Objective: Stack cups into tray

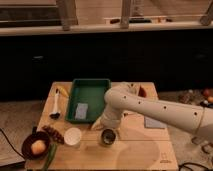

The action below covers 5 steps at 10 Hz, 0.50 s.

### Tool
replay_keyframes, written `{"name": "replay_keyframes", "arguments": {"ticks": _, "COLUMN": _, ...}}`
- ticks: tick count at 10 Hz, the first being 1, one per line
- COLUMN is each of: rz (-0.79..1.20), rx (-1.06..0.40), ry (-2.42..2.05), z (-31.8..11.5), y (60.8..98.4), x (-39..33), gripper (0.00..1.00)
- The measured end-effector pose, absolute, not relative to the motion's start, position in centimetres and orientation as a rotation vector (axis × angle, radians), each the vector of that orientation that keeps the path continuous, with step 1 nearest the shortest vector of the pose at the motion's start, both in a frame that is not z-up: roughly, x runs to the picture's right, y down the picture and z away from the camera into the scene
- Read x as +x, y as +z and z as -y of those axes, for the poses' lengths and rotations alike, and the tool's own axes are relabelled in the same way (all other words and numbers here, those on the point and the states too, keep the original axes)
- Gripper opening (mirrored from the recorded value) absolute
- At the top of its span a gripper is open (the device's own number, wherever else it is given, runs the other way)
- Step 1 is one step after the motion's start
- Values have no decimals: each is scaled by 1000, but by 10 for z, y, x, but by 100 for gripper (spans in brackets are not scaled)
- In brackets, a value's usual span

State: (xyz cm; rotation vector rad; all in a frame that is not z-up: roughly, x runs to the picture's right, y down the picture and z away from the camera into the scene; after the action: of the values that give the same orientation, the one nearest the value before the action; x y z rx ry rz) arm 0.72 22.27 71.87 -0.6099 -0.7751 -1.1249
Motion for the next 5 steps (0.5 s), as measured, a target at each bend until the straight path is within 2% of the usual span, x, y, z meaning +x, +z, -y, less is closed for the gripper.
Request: {"name": "replay_keyframes", "arguments": {"ticks": 5, "rz": 785, "rx": -676, "ry": -1073, "z": -217, "y": 738, "x": 14, "gripper": 80}}
